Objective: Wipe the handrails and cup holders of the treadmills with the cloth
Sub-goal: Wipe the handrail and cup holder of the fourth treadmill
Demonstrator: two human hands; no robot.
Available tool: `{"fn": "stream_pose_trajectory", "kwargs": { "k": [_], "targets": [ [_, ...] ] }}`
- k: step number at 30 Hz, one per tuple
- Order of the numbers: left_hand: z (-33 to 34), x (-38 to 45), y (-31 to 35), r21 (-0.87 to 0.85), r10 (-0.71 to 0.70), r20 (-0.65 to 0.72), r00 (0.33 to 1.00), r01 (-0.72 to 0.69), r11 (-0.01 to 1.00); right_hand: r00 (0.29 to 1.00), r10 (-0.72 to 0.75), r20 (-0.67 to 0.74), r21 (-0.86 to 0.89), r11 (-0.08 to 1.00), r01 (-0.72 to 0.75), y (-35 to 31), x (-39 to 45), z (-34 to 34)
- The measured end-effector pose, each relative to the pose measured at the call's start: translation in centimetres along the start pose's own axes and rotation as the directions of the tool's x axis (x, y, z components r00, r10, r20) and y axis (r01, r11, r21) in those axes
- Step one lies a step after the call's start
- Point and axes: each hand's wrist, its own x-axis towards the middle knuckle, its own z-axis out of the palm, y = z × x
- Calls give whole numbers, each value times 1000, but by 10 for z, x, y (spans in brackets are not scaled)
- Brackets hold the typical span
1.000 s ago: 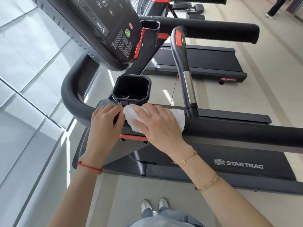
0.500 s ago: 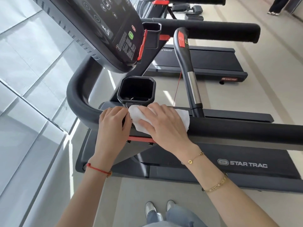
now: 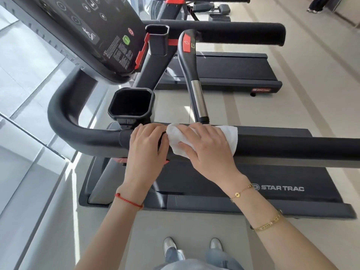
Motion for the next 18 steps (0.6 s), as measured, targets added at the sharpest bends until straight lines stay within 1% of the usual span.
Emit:
{"fn": "stream_pose_trajectory", "kwargs": {
  "k": [5,10,12,14,15,16,18],
  "targets": [
    [33,4,50,-9,16,24,1000,-16,1000,997,72,3,-1,997,-72,52,-24,-21],
    [59,5,87,41,6,20,1000,-7,999,987,158,-22,-31,987,-159,113,-51,-47],
    [68,6,99,59,-4,18,1000,3,998,974,226,25,-69,972,-224,142,-52,-58],
    [75,7,109,72,-14,27,1000,12,997,946,297,125,-80,954,-289,161,-43,-63],
    [78,7,115,76,-19,30,999,17,997,940,304,158,-81,952,-294,165,-40,-63],
    [82,7,120,78,-23,30,999,21,997,945,287,155,-83,957,-277,166,-40,-64],
    [88,6,131,83,-24,24,999,22,996,979,192,75,-75,980,-186,163,-51,-63]
  ]
}}
